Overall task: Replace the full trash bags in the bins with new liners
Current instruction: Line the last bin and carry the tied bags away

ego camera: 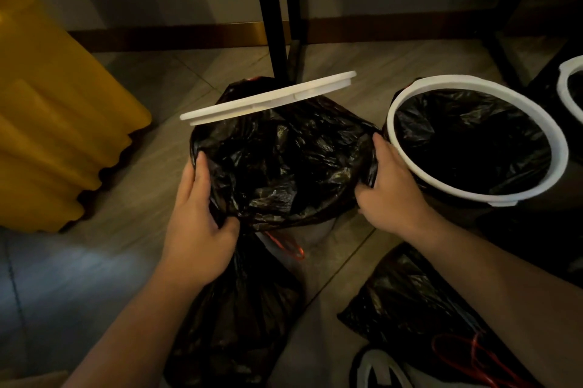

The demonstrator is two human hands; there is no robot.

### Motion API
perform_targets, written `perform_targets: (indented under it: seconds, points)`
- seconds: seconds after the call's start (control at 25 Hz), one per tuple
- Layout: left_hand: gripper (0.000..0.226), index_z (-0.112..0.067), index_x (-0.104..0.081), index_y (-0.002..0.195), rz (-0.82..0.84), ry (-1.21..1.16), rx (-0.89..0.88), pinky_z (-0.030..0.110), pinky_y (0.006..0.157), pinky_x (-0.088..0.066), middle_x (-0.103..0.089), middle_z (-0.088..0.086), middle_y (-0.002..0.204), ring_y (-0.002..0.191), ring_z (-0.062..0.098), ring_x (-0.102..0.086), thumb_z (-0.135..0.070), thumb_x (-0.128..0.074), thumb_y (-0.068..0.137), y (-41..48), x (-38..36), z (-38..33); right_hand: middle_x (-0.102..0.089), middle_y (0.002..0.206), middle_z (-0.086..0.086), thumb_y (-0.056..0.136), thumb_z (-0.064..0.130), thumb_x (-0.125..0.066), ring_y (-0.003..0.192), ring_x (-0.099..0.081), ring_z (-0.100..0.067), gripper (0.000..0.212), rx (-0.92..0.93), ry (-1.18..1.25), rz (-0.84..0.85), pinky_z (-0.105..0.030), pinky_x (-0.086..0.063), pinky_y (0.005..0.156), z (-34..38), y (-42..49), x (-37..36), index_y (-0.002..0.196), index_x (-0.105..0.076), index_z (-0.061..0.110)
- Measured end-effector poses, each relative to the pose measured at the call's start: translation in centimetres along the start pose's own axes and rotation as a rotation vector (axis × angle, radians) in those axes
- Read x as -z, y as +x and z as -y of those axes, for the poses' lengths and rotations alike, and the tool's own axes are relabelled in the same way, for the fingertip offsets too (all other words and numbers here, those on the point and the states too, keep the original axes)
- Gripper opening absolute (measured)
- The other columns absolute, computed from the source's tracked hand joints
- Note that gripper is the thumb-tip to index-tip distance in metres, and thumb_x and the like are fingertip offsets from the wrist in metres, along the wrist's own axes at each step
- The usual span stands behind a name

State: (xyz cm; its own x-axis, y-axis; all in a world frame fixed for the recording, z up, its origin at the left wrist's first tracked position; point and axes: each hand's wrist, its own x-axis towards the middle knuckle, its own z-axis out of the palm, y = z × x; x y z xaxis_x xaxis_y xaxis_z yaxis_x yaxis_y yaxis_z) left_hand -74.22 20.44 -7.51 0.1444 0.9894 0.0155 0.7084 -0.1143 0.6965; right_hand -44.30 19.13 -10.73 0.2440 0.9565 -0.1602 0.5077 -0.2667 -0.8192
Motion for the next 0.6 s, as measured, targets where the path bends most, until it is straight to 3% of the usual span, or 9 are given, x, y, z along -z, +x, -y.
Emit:
perform_targets:
  seconds: [0.04, 0.12, 0.16, 0.24, 0.32, 0.4, 0.52, 0.6]
  points:
    - [0.106, -0.029, -0.011, 0.170, -0.005, -0.126, 0.062, 0.034, 0.122, -0.035, -0.025, -0.015, 0.171, 0.156, 0.001, -0.026, 0.001, -0.076, 0.090, 0.3, 0.1, -0.2, -0.028, 0.169, 0.004, 0.091, 0.008, -0.070, 0.150, -0.038, -0.021, 0.097, -0.025, 0.065, -0.015, -0.038, -0.040, 0.120, 0.6, 0.3, 0.4, 0.168, -0.013, 0.024]
    - [0.082, -0.023, -0.042, 0.161, -0.004, -0.572, 0.312, 0.032, 0.094, -0.061, -0.069, -0.006, 0.139, 0.124, 0.015, -0.070, 0.011, -0.070, 0.091, 0.7, 0.6, -1.5, -0.050, 0.157, -0.005, 0.089, 0.000, -0.071, 0.133, -0.058, -0.024, 0.086, -0.146, 0.376, -0.032, -0.047, -0.057, 0.104, 2.4, 0.9, 1.2, 0.163, -0.033, 0.020]
    - [0.068, -0.020, -0.057, 0.150, 0.005, -0.725, 0.416, 0.029, 0.078, -0.065, -0.080, -0.004, 0.119, 0.104, 0.018, -0.078, 0.014, -0.066, 0.092, 0.9, 0.8, -2.0, -0.059, 0.146, -0.011, 0.088, -0.007, -0.069, 0.124, -0.065, -0.026, 0.076, -0.239, 0.604, -0.009, -0.047, -0.061, 0.097, 3.4, 1.3, 1.5, 0.157, -0.044, 0.015]
    - [0.048, -0.019, -0.077, 0.124, 0.015, -0.765, 0.499, 0.025, 0.064, -0.062, -0.082, 0.001, 0.107, 0.087, 0.019, -0.081, 0.014, -0.059, 0.094, 1.4, 1.1, -2.3, -0.067, 0.131, -0.019, 0.085, -0.015, -0.066, 0.113, -0.070, -0.029, 0.059, -0.309, 0.886, 0.020, -0.042, -0.065, 0.084, 4.9, 1.7, 1.9, 0.139, -0.059, 0.009]
    - [0.049, -0.026, -0.083, 0.114, -0.004, -0.750, 0.473, 0.026, 0.065, -0.062, -0.082, -0.001, 0.109, 0.088, 0.019, -0.081, 0.011, -0.054, 0.099, 1.5, 1.6, -2.8, -0.071, 0.125, -0.014, 0.085, -0.012, -0.072, 0.111, -0.072, -0.025, 0.057, -0.216, 0.798, -0.046, -0.038, -0.065, 0.084, 5.5, 1.7, 1.7, 0.135, -0.064, 0.012]
    - [0.057, -0.039, -0.081, 0.116, 0.018, -0.676, 0.362, 0.035, 0.078, -0.066, -0.081, -0.007, 0.114, 0.099, 0.019, -0.080, 0.006, -0.049, 0.103, 1.6, 1.5, -3.6, -0.075, 0.117, -0.005, 0.085, -0.003, -0.080, 0.107, -0.074, -0.018, 0.049, -0.080, 0.548, -0.095, -0.036, -0.064, 0.089, 5.6, 1.7, 1.0, 0.127, -0.072, 0.021]
    - [0.042, -0.038, -0.080, 0.120, 0.022, -0.205, 0.197, 0.044, 0.099, -0.059, -0.074, -0.004, 0.125, 0.112, 0.026, -0.072, -0.010, -0.052, 0.105, 2.8, 0.4, -3.6, -0.074, 0.110, 0.006, 0.086, 0.013, -0.084, 0.103, -0.072, -0.011, 0.030, -0.003, 0.203, -0.128, -0.033, -0.061, 0.094, 4.4, 2.1, 0.3, 0.112, -0.079, 0.025]
    - [0.037, -0.026, -0.070, 0.138, -0.010, 0.105, 0.193, 0.039, 0.110, -0.050, -0.066, 0.006, 0.135, 0.127, 0.028, -0.061, -0.022, -0.061, 0.102, 3.3, -0.2, -2.9, -0.070, 0.124, 0.003, 0.087, 0.020, -0.083, 0.114, -0.067, -0.014, 0.043, 0.055, 0.014, -0.191, -0.034, -0.055, 0.105, 3.3, 2.3, 0.2, 0.128, -0.073, 0.019]
